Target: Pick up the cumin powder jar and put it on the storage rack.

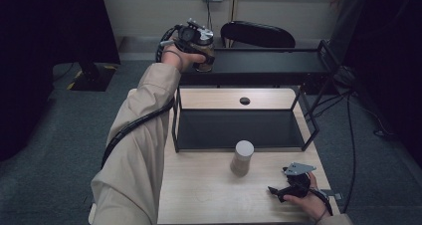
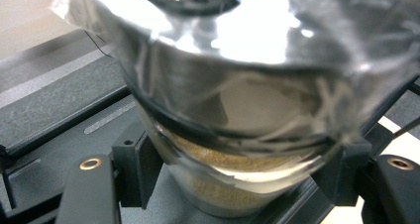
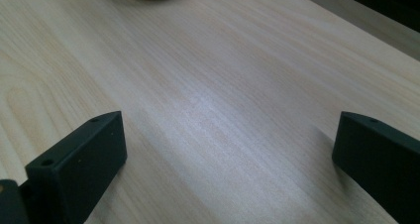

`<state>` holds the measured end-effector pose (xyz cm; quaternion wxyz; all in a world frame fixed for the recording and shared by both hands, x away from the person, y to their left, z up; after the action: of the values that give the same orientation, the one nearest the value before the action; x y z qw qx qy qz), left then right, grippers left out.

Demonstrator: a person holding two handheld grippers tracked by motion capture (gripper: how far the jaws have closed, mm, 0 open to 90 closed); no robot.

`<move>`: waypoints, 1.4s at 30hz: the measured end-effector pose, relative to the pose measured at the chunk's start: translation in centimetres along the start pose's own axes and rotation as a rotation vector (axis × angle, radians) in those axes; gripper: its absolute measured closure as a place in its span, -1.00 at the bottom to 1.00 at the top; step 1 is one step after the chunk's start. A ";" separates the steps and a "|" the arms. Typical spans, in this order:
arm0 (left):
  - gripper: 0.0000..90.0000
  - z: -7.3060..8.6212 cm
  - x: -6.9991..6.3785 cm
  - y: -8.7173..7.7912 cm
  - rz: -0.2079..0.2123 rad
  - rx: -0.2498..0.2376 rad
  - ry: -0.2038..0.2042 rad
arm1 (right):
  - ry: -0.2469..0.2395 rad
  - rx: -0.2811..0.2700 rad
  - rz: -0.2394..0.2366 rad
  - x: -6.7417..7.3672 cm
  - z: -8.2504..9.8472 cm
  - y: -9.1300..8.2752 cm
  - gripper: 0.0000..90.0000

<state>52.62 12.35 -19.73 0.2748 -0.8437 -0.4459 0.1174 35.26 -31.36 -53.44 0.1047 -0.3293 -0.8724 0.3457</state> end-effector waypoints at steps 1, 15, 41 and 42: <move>-0.32 0.1 -0.1 0.1 -0.002 -0.010 -0.012 | 0.000 0.000 0.000 0.0 0.0 0.0 -1.00; -0.52 0.1 -0.2 -0.1 -0.017 0.001 -0.037 | 0.000 0.000 0.000 0.0 0.0 0.0 -1.00; -0.97 4.1 -1.3 -4.6 -0.031 -0.060 -0.027 | 0.001 0.000 0.001 0.0 0.0 0.0 -1.00; -0.97 4.3 -1.4 -4.7 -0.028 -0.054 -0.018 | 0.001 0.000 0.001 0.0 0.0 0.0 -1.00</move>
<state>46.71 14.86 -20.64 0.2493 -0.8434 -0.4632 0.1090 35.24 -31.35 -53.44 0.1050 -0.3300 -0.8722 0.3455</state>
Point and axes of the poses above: each handheld gripper's, and its own axes: y roughly forward along the jaws, z roughly out of its underside, x roughly to its left, the point moved 10 cm from there along y, roughly forward along the jaws, and after that the axes turned 1 degree about -z, right-handed, at the moved point
